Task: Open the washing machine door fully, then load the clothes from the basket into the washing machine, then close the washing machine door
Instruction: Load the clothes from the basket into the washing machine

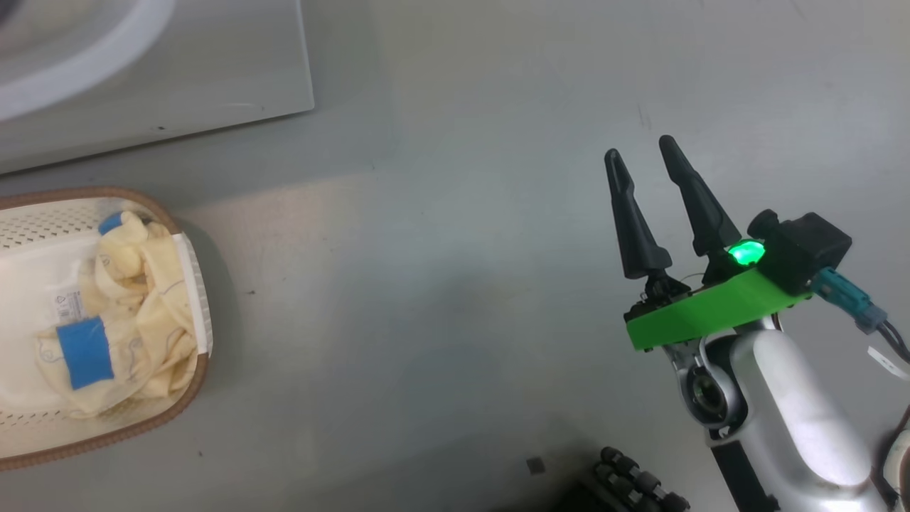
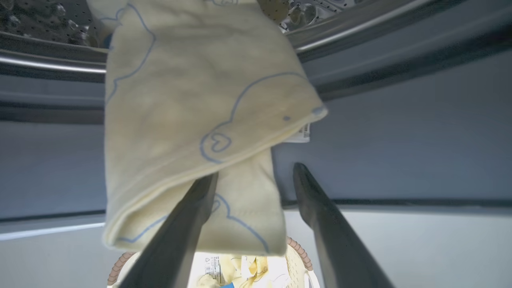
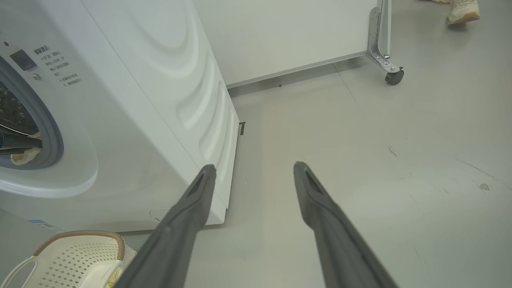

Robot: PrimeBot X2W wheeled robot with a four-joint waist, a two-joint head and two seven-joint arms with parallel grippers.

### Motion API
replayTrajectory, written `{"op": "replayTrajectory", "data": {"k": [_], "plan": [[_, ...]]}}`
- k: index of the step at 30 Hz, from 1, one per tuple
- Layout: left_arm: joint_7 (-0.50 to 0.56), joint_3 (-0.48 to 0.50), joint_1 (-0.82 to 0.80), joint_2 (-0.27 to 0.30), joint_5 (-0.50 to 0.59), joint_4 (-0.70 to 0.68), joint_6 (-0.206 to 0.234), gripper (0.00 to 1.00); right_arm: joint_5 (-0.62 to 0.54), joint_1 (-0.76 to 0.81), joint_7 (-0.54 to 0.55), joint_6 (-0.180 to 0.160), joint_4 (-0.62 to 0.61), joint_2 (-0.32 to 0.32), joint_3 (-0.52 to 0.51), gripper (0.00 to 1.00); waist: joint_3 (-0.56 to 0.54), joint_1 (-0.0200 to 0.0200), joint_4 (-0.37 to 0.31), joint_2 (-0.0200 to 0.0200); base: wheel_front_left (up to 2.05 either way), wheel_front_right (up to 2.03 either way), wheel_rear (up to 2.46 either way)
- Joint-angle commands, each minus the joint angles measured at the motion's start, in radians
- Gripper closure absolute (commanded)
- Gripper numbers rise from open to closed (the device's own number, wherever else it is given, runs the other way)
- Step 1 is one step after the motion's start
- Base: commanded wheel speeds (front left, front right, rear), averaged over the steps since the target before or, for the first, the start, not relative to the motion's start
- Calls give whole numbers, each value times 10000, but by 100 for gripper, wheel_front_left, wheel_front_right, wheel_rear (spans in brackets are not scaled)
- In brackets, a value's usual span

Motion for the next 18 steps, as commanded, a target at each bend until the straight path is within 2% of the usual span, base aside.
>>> {"op": "replayTrajectory", "data": {"k": [1, 4, 5, 9, 18], "plan": [[78, 211, -293, 644, -42, -97, 4, 0, 52, -20, -95, 2, -318, 17, 192, 0, 18, 0, -3, -1, 0, 0, 0], [125, 94, -439, 634, -69, 198, 4, 0, 55, -37, -95, 2, -329, 17, 214, 0, 42, 0, -19, -1, 0, 0, 0], [262, -102, -690, 536, -201, 647, 4, 100, 49, -56, -95, 2, -331, 17, 251, 0, 57, 0, -43, -1, 0, 0, 0], [-140, -262, -962, 648, -132, 595, 4, 100, 60, -74, -95, 2, -358, 17, 208, 0, 118, 0, -28, -1, 0, 0, 0], [-2797, -399, -2506, 1055, 893, 748, 19, 100, 115, -212, -95, 2, -491, 17, 239, 0, 643, 0, 62, -1, 0, 0, 0]]}}
